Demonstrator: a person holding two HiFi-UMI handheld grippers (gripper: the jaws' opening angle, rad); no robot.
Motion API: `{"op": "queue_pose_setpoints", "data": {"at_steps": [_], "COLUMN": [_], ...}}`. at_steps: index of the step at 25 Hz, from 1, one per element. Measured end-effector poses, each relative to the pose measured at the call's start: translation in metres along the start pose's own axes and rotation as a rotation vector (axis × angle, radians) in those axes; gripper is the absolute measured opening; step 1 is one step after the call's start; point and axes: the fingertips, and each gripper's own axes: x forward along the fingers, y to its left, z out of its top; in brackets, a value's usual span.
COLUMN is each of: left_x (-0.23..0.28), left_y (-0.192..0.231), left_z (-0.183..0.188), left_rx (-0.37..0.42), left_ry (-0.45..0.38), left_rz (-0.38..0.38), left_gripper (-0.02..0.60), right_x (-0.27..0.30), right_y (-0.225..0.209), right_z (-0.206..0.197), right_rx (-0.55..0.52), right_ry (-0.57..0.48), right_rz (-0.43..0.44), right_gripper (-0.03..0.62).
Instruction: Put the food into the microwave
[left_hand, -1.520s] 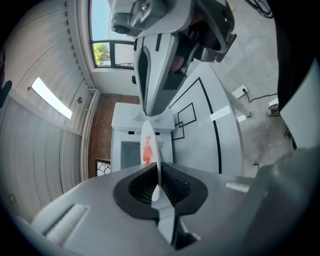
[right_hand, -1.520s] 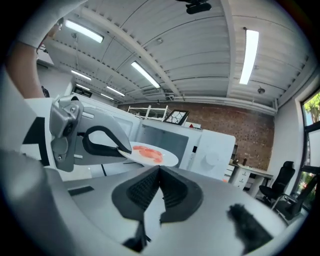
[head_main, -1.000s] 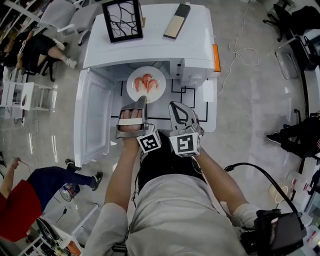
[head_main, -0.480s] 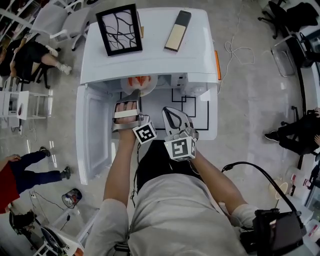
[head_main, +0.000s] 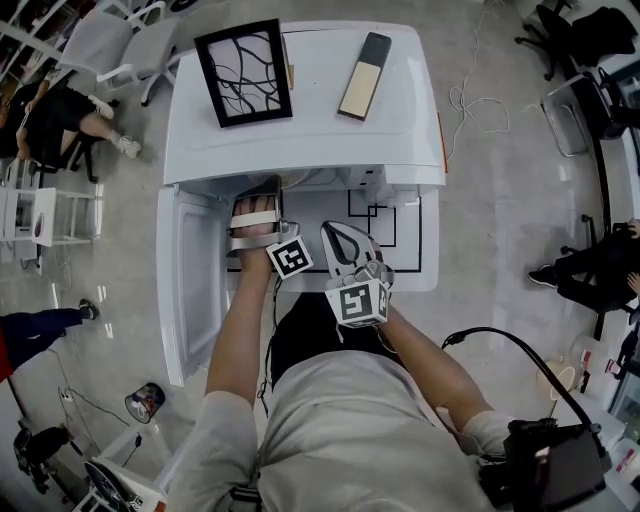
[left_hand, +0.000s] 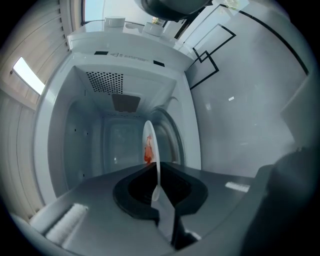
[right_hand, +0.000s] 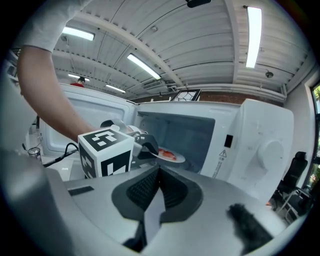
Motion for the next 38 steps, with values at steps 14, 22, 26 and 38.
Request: {"op": "queue_pose_setpoints", "data": {"at_steps": [14, 22, 26, 38], "left_x": [0.035, 0.035, 0.03, 0.009], "left_y": [0.005, -0.01, -0.012, -0.006], "left_z": [-0.001, 0.007, 0.014, 0.023], "left_rx": [0.038, -0.12, -0.38, -0.912], "left_ry": [-0.018, -0.097, -0.16, -0.281], "left_rz": [-0.043, -0.294, -0.491, -0.697], "left_gripper": [0.024, 0.046, 0.083, 0.158], "right_x": [0.029, 0.032, 0.032, 0.021], "right_y": [-0.003, -0.007, -0.003, 0.009], "right_z": [0.001, 0.006, 0.003, 0.002], "right_rx": [0.027, 0.031, 0.034, 0.049], "right_ry": [0.02, 0.016, 0.02, 0.023], "right_rz": [0.0, 0.002, 0.012, 0.061], "right_gripper": [0.01, 0.01, 0.011, 0.011]}}
